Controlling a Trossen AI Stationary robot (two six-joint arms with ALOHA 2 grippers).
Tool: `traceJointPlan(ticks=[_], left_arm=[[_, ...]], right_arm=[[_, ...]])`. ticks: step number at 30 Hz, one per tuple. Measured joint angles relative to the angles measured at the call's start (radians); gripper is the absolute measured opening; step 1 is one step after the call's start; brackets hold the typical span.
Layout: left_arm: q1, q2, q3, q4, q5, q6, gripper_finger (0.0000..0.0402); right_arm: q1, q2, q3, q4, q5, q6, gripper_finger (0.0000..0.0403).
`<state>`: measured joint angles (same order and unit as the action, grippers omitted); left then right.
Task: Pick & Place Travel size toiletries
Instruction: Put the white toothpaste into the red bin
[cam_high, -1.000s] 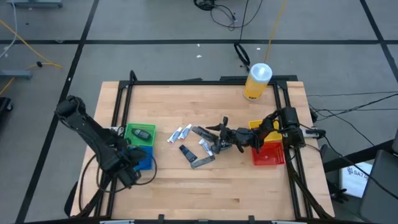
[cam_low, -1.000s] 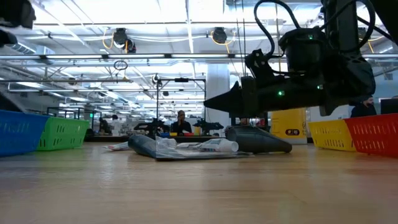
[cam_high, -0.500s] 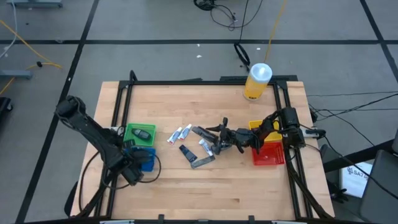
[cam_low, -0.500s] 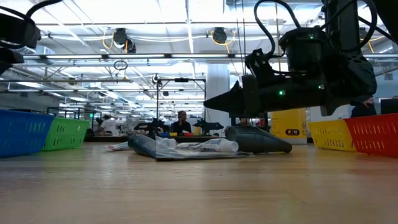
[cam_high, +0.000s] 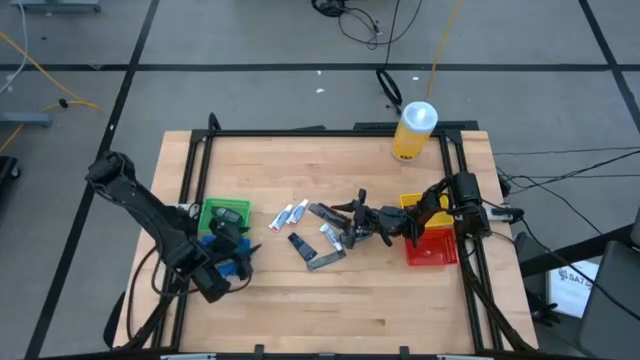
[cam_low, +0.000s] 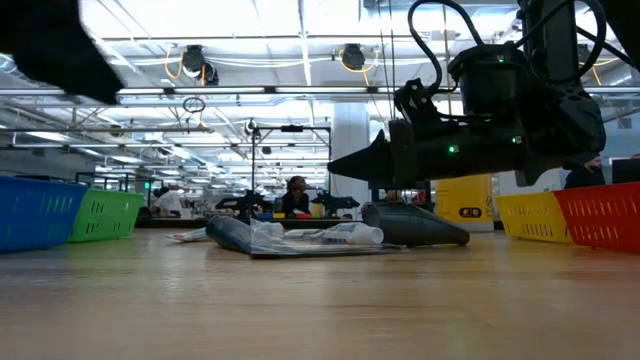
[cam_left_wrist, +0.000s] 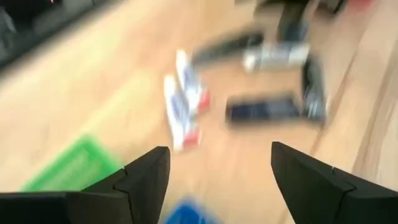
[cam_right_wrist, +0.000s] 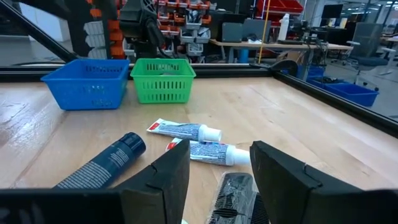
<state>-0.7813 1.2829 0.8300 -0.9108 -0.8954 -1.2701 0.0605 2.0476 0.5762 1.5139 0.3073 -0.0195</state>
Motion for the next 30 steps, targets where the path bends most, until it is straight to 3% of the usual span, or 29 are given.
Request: traceJointPlan(ticks=[4,13,17,21,26,30], left_arm=[[0.045,0.028,-0.090,0.276,-0.161,0.153,0.0251],[0.264,0.099,-0.315,1.084,-0.132,0.684,0.0220],[0.386,0.132,-0.350,1.351,-0.001,0.915,0.0210],[0.510,0.189,-0.351,1.518,0.166,1.066,0.0200],[0.661,0.318,-0.351,1.743,0.389,1.127,0.0190],[0.747,0.445,-0.349,1.926,0.500,1.115,0.0187]], right_arm=[[0.000,0.000,0.000,-0.002,0.000,0.001,0.0159],[0.003,-0.044,-0.001,-0.008,-0.041,0.027,0.0158],[0.003,-0.178,0.000,-0.109,-0.077,-0.028,0.0161],[0.000,-0.392,0.000,-0.424,-0.076,-0.121,0.0162],[0.000,-0.658,0.000,-0.842,-0.075,-0.138,0.0174],[0.000,-0.812,0.001,-1.122,-0.077,-0.078,0.0207]])
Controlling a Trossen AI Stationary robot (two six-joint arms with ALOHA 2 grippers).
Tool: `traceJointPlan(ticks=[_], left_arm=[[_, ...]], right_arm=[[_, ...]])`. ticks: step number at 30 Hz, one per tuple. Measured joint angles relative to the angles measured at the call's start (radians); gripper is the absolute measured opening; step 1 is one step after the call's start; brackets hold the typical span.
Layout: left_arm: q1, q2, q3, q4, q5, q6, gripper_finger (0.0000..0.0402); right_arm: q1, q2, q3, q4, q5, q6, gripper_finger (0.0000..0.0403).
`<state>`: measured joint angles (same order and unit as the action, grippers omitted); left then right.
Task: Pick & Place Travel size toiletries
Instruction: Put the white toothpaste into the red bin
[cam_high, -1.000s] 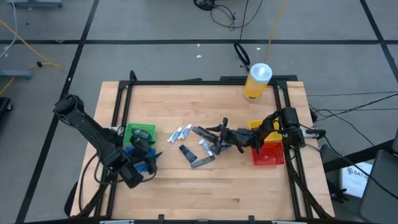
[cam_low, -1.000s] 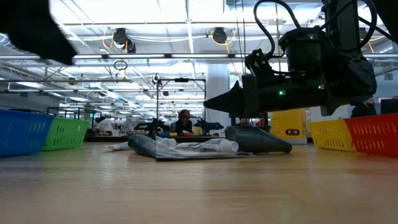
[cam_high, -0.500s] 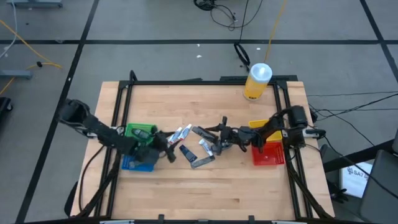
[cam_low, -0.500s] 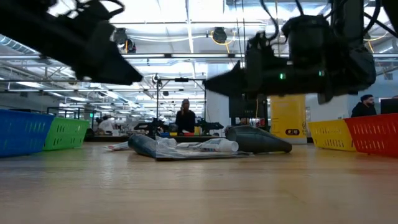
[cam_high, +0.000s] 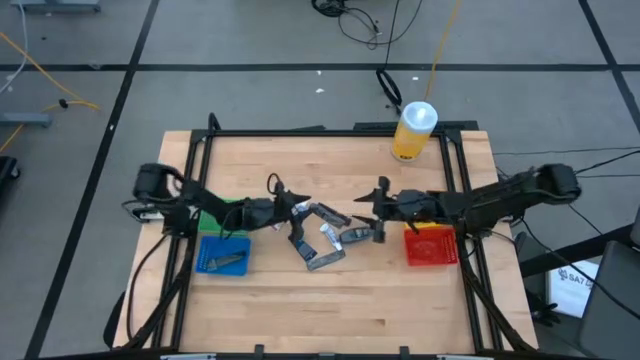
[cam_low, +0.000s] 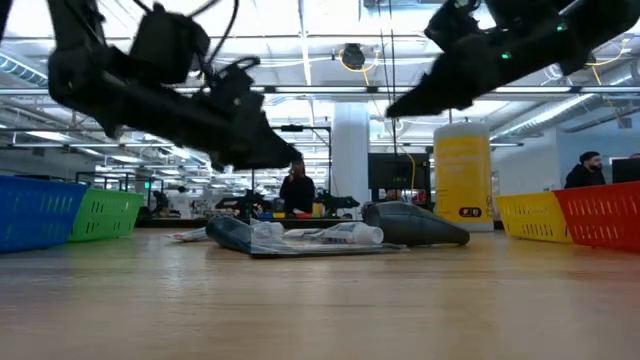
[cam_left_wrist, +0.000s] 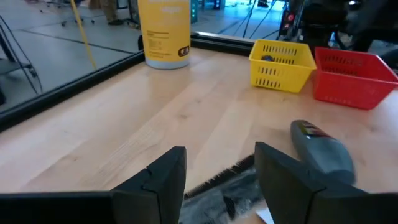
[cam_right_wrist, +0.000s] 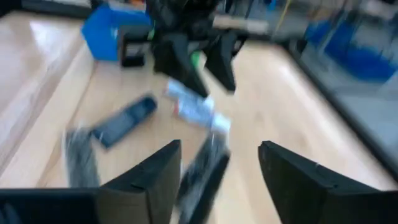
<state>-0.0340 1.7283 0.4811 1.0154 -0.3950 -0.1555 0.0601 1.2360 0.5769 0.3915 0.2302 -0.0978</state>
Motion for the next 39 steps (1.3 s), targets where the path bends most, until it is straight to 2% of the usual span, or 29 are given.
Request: traceJointPlan(ticks=[4,7,10,14,19,24,27,29,31,33,39], left_arm=[[0.052,0.104,0.001,0.123,0.061,0.001,0.0186],[0.078,0.153,0.006,0.172,0.073,-0.001,0.0186],[0.101,0.184,0.040,0.173,0.076,0.002,0.0186],[0.123,0.227,0.111,0.165,0.076,0.027,0.0186],[0.139,0.273,0.173,0.154,0.076,0.031,0.0186],[0.165,0.282,0.184,0.154,0.072,0.030,0.0186],[0.183,0.282,0.184,0.154,0.017,0.003,0.0186],[0.193,0.282,0.184,0.154,-0.031,-0.025,0.0186],[0.203,0.282,0.184,0.148,-0.055,-0.049,0.0186],[0.207,0.282,0.184,0.139,-0.058,-0.066,0.0186],[0.196,0.281,0.184,0.099,-0.051,-0.093,0.0186]], right_arm=[[-0.002,-0.067,0.000,-0.232,-0.059,0.118,0.0250],[-0.001,-0.054,-0.001,-0.311,-0.103,0.193,0.0276],[-0.001,0.016,-0.001,-0.231,-0.102,0.239,0.0293],[-0.018,0.163,0.016,-0.032,-0.104,0.342,0.0299],[-0.027,0.298,0.117,-0.025,-0.105,0.350,0.0297],[-0.021,0.381,0.212,-0.036,-0.210,0.361,0.0296],[-0.003,0.432,0.260,-0.024,-0.303,0.399,0.0293],[0.015,0.479,0.289,-0.008,-0.330,0.403,0.0290],[0.029,0.528,0.317,-0.023,-0.326,0.404,0.0288],[0.039,0.569,0.352,-0.051,-0.279,0.415,0.0287],[0.052,0.605,0.466,-0.311,-0.142,0.431,0.0286]])
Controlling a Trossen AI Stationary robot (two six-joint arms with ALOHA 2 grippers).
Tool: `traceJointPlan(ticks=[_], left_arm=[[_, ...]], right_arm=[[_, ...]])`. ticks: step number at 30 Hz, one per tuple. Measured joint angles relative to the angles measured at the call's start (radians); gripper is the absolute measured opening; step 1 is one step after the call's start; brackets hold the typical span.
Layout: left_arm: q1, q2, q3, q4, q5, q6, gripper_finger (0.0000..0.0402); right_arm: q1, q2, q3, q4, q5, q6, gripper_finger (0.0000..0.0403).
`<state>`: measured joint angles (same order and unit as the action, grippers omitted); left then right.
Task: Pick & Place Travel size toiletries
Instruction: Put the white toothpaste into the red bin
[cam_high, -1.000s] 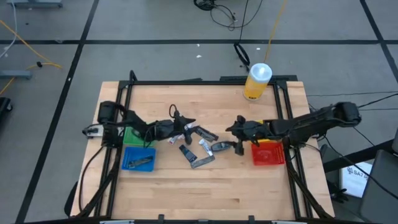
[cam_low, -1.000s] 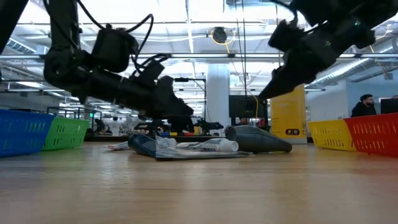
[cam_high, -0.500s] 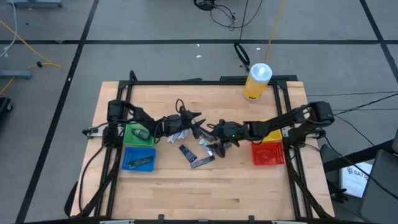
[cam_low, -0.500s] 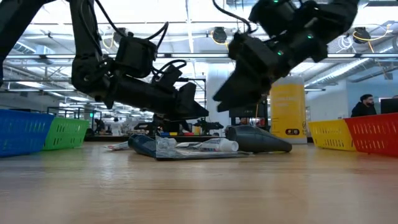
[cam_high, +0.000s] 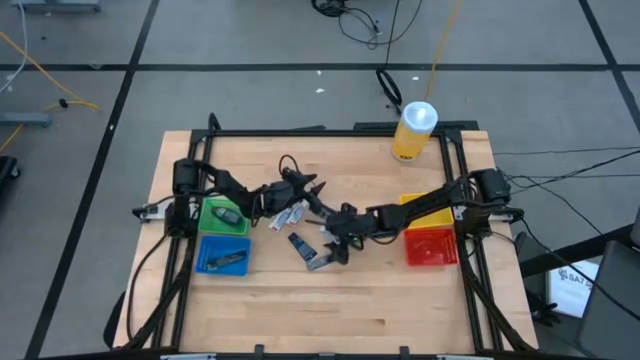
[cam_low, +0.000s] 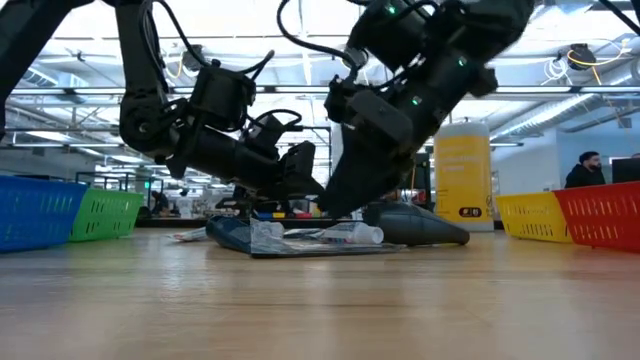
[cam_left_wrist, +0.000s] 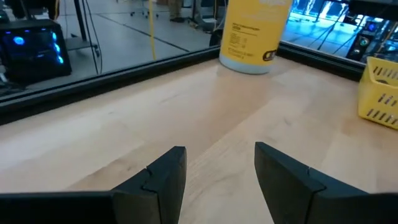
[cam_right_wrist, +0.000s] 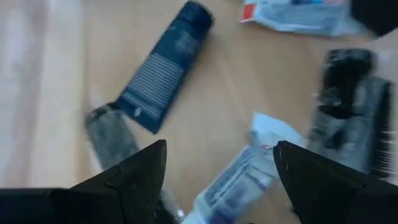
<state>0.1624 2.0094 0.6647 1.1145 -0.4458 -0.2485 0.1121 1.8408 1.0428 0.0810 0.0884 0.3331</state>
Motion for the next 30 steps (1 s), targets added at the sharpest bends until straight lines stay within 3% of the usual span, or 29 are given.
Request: traceJointPlan(ticks=[4,18,30], left_arm=[[-0.032,0.000,0.000,-0.042,0.001,0.001,0.0186],[-0.119,0.000,0.000,-0.168,0.000,0.009,0.0186],[-0.126,-0.016,-0.001,-0.205,-0.011,-0.036,0.0186]], right_arm=[[0.001,-0.001,0.044,-0.154,0.066,0.027,0.0286],[0.010,0.000,0.046,-0.168,0.043,0.055,0.0284],[0.014,0.000,0.046,-0.163,0.043,-0.006,0.0222]])
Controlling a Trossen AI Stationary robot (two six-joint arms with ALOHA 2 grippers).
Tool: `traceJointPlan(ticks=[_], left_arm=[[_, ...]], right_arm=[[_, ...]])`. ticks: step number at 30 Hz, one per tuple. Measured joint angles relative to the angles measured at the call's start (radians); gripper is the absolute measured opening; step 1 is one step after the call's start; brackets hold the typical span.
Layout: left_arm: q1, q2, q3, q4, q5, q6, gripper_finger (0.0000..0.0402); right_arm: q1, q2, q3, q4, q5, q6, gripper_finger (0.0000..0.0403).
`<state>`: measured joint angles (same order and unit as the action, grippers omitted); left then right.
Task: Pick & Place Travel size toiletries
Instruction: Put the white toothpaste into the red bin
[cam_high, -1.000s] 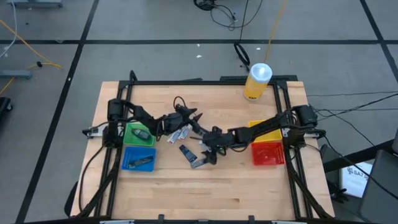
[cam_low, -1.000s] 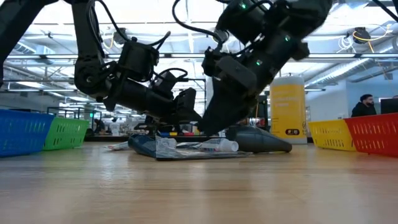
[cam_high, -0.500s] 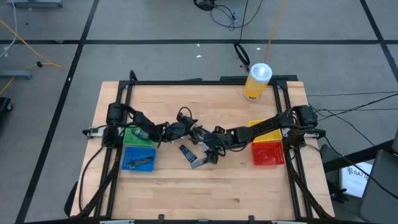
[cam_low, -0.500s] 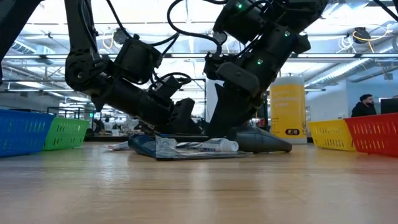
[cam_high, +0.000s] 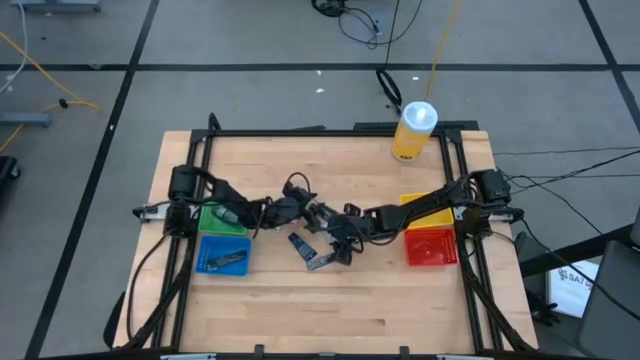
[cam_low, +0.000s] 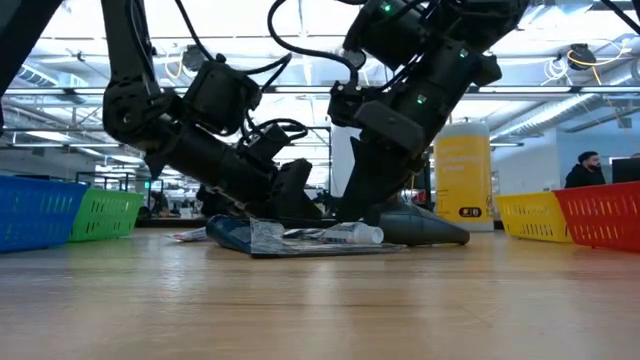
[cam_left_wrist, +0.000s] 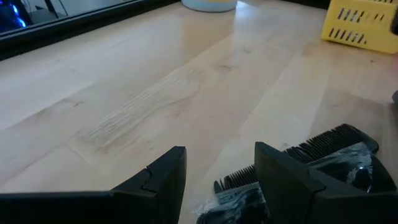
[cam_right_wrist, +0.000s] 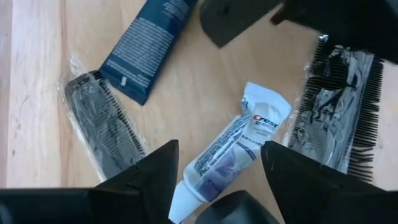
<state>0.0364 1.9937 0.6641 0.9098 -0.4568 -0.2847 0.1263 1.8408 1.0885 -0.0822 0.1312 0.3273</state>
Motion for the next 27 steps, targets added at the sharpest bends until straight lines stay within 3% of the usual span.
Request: traceJointPlan(ticks=[7,18,27], left_arm=[[-0.022,-0.128,-0.001,-0.133,-0.024,0.021,0.0186],[-0.140,-0.233,-0.002,-0.208,-0.277,0.143,0.0186],[-0.145,-0.283,-0.002,-0.331,-0.315,0.118,0.0186]], right_arm=[[0.000,0.000,0.000,-0.001,0.004,-0.031,0.0197],[0.004,0.041,-0.002,0.024,0.029,0.001,0.0191],[0.021,0.069,-0.001,0.057,0.024,-0.025,0.0178]])
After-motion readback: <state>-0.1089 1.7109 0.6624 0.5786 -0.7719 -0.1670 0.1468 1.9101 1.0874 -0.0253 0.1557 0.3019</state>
